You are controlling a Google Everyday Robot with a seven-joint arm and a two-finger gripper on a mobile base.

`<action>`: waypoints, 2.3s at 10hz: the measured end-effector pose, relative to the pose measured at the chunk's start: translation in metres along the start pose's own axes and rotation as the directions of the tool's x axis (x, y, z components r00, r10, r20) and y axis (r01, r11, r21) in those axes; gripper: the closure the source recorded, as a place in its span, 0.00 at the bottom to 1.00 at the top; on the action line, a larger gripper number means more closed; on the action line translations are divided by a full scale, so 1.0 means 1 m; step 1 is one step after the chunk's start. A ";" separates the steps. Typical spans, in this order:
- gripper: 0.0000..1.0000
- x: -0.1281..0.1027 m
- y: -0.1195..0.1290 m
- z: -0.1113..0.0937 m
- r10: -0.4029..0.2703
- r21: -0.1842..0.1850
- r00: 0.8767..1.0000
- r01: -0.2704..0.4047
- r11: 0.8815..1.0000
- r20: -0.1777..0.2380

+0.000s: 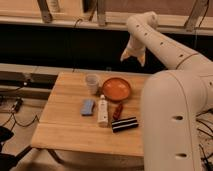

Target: Place the bottle in the ceramic bowl

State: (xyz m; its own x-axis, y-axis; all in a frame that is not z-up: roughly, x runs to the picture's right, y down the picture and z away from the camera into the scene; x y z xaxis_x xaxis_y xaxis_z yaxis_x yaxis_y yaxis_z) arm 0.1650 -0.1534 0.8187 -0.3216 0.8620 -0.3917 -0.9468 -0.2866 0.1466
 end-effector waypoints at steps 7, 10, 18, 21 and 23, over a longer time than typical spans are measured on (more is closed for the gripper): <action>0.30 0.000 0.000 0.000 0.000 0.000 1.000 0.000 1.000 0.000; 0.30 0.000 0.000 0.000 0.000 0.000 1.000 0.000 1.000 0.000; 0.30 0.000 0.000 0.000 0.000 0.000 1.000 0.000 1.000 0.000; 0.30 -0.001 0.001 -0.001 0.001 -0.001 1.000 -0.001 1.000 -0.002; 0.30 0.005 0.034 -0.007 -0.046 -0.033 0.999 0.046 0.998 -0.014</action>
State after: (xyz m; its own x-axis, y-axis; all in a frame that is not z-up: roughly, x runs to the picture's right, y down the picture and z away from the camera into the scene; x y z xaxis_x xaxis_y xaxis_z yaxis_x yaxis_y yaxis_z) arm 0.1311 -0.1613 0.8156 -0.2779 0.8683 -0.4109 -0.9604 -0.2606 0.0989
